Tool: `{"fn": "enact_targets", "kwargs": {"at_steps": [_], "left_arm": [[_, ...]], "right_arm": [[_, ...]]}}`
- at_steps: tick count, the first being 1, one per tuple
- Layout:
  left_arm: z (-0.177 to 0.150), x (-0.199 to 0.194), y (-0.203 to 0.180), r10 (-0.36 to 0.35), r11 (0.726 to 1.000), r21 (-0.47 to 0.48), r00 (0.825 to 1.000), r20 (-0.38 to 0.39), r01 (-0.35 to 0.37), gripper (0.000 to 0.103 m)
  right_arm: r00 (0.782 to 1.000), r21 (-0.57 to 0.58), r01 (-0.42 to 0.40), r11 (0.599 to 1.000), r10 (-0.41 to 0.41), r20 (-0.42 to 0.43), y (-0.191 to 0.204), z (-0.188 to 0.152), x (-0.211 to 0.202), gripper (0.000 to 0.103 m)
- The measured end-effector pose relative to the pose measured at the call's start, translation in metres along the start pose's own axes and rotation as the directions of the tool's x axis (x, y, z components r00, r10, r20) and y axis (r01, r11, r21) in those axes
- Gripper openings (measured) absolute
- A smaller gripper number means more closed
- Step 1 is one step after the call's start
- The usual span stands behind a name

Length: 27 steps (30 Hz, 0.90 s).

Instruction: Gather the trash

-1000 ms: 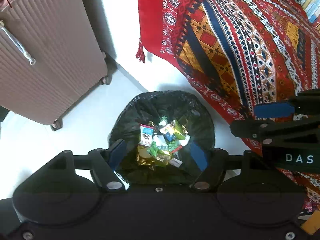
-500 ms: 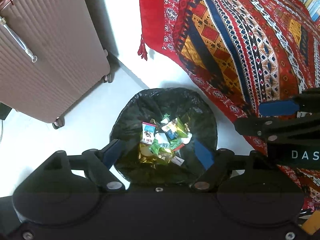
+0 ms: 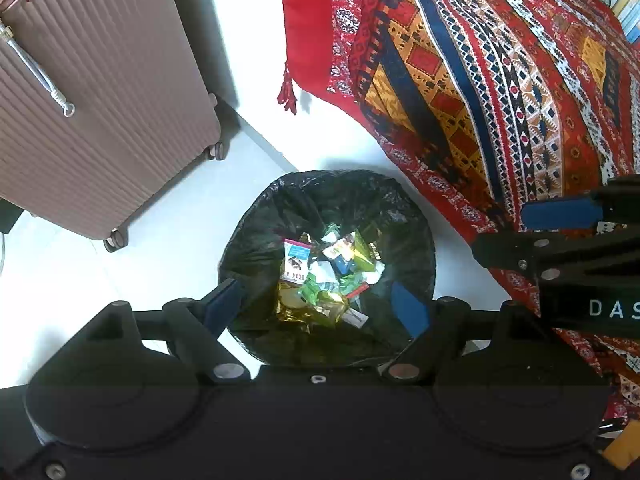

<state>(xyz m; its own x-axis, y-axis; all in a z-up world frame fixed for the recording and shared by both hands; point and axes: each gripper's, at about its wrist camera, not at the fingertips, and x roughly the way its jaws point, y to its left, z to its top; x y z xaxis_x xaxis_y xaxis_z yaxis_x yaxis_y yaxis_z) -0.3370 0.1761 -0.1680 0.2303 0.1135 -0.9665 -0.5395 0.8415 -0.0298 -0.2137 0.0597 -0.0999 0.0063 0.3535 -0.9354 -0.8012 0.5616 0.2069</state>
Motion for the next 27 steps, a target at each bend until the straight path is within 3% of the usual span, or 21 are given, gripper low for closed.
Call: {"fn": "enact_targets", "kwargs": {"at_steps": [27], "left_arm": [[-0.0019, 0.0058, 0.0015, -0.019, 1.0, -0.022, 1.0, -0.025, 0.018, 0.083]], "right_arm": [[1.0, 0.0, 0.004, 1.0, -0.004, -0.007, -0.0026, -0.0037, 0.0015, 0.064]]}}
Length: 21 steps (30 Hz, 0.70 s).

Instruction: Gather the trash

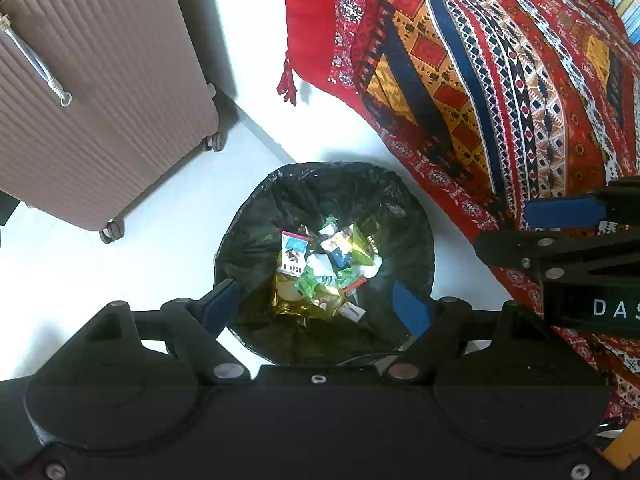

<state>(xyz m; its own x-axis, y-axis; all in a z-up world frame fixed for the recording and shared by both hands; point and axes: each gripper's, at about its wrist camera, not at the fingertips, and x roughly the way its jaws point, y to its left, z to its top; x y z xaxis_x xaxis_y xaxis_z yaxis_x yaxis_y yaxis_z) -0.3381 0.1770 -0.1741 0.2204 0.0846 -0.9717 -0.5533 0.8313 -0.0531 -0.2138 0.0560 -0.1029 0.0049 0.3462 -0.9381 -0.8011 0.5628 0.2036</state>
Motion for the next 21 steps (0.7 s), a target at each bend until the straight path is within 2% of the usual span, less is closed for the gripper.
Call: {"fn": "enact_targets", "kwargs": {"at_steps": [21], "left_arm": [[-0.0017, 0.0027, 0.0004, -0.012, 1.0, -0.02, 1.0, -0.007, 0.012, 0.083]], "right_arm": [[1.0, 0.003, 0.004, 1.0, -0.004, -0.008, 0.0007, 0.0, 0.0036, 0.064]]}}
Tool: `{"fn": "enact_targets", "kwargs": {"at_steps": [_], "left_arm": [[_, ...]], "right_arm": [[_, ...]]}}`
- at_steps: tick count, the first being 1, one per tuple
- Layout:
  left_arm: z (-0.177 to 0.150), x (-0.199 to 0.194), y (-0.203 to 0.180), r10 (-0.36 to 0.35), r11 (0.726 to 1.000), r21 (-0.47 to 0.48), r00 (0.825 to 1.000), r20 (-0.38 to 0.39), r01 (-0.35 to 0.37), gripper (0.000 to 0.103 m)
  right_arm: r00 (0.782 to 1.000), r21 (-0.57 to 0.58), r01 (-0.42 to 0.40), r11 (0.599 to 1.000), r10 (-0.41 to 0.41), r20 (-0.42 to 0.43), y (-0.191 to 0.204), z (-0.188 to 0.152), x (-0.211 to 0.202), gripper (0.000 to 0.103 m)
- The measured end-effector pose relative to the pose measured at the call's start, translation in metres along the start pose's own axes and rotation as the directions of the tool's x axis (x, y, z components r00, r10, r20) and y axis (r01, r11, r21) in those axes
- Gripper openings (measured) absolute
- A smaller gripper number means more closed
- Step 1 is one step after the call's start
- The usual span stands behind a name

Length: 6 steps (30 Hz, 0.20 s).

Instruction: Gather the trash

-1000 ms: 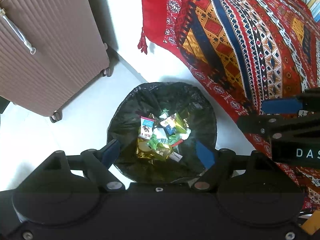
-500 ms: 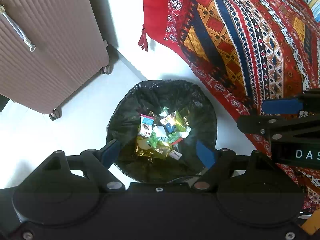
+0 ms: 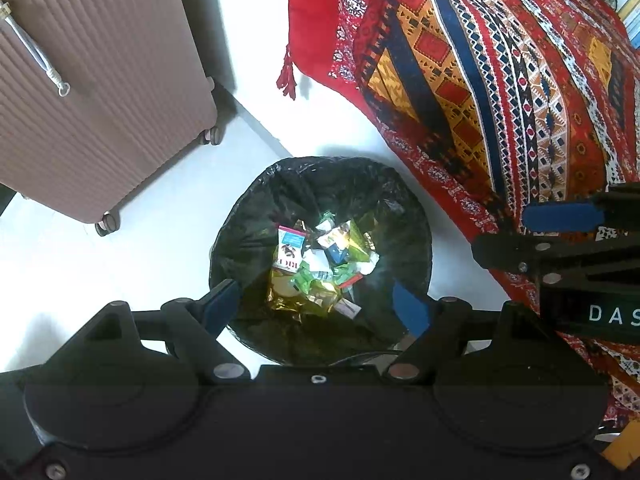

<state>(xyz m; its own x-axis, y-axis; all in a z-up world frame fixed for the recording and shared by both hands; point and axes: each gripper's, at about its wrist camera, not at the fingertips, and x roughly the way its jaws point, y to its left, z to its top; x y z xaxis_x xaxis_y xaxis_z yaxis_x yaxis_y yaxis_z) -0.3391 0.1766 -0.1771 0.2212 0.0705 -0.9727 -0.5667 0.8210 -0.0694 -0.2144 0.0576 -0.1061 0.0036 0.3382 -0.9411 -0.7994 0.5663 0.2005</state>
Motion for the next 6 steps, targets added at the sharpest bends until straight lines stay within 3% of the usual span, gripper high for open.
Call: {"fn": "enact_targets", "kwargs": {"at_steps": [6], "left_arm": [[-0.002, -0.0009, -0.0008, -0.006, 1.0, -0.01, 1.0, 0.005, 0.006, 0.083]], "right_arm": [[1.0, 0.011, 0.003, 1.0, -0.003, 0.003, -0.0002, -0.0003, -0.0008, 0.065]]}}
